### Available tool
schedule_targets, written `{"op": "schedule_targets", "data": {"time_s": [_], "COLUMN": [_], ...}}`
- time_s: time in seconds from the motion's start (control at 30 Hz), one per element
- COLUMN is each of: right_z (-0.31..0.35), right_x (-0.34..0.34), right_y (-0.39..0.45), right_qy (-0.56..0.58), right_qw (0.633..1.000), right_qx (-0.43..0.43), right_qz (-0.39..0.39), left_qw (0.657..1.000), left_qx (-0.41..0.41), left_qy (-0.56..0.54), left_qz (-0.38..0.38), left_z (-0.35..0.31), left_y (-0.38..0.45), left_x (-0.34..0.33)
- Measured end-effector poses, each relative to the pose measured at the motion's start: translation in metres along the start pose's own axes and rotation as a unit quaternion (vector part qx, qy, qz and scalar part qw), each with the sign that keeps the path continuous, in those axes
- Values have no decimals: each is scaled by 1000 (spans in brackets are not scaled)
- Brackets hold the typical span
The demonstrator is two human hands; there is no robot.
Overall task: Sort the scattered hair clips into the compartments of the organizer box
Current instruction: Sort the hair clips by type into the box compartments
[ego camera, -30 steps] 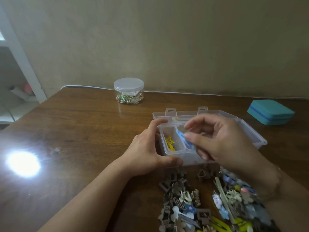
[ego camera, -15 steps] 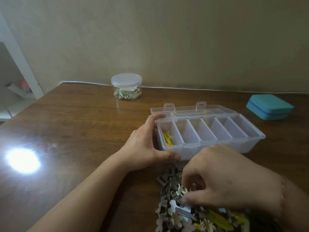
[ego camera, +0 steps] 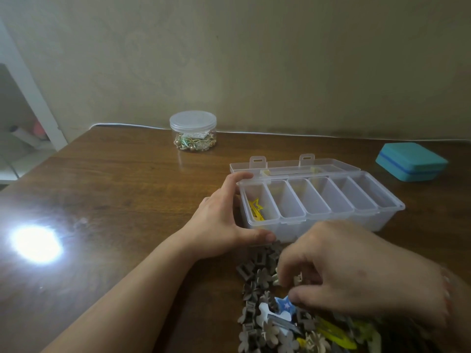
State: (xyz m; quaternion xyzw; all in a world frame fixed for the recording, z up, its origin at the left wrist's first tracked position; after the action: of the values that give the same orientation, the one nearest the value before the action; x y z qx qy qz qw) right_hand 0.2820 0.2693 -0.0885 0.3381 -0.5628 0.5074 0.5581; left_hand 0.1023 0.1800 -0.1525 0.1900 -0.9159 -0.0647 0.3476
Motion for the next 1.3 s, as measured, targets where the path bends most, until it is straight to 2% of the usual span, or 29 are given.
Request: {"op": "schedule_targets", "data": {"time_s": [0.23, 0.63, 0.73, 0.83, 0.9, 1.0, 1.1, 1.2, 1.3], "right_z": [8, 8, 6, -3, -11, -19, -17, -14, -15], "right_x": [-4, -8, -7, 4, 11, 15, 7, 2, 9], "right_y": [-3, 0, 0, -2, 2, 19, 36, 36, 20], "right_qy": [-40, -105, -94, -35, 66, 209, 186, 134, 159], "right_qw": [997, 989, 990, 997, 997, 963, 948, 952, 948], "right_qx": [52, 97, 101, 66, 34, -14, -54, -74, -53], "right_qz": [51, 33, 25, 27, -20, -172, -252, -263, -271], "left_qw": [1000, 1000, 1000, 1000, 1000, 1000, 1000, 1000, 1000], "left_qx": [0, -4, -4, -5, -8, -7, -7, -8, -7], "left_qy": [2, 2, 1, -1, 0, -1, -1, -4, -8], "left_qz": [2, 2, 1, 0, 0, 4, 6, 4, 2], "left_z": [0, 0, 1, 1, 2, 1, 1, 2, 2], "left_y": [0, 0, 0, 0, 0, 0, 0, -1, -1], "left_x": [0, 0, 0, 0, 0, 0, 0, 0, 0]}}
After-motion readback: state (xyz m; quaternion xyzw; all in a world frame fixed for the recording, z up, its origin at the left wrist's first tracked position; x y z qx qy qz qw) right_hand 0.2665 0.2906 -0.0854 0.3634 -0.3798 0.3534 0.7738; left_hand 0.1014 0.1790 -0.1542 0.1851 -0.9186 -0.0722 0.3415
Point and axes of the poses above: each hand's wrist, its own y-axis towards the middle knuckle, its own x-axis out of the back of the hand, z = x × y, the point moved 1 cm from there along y, towards the middle knuckle, and after that the axes turned 10 degrees about -x, right-handed, at the moved point
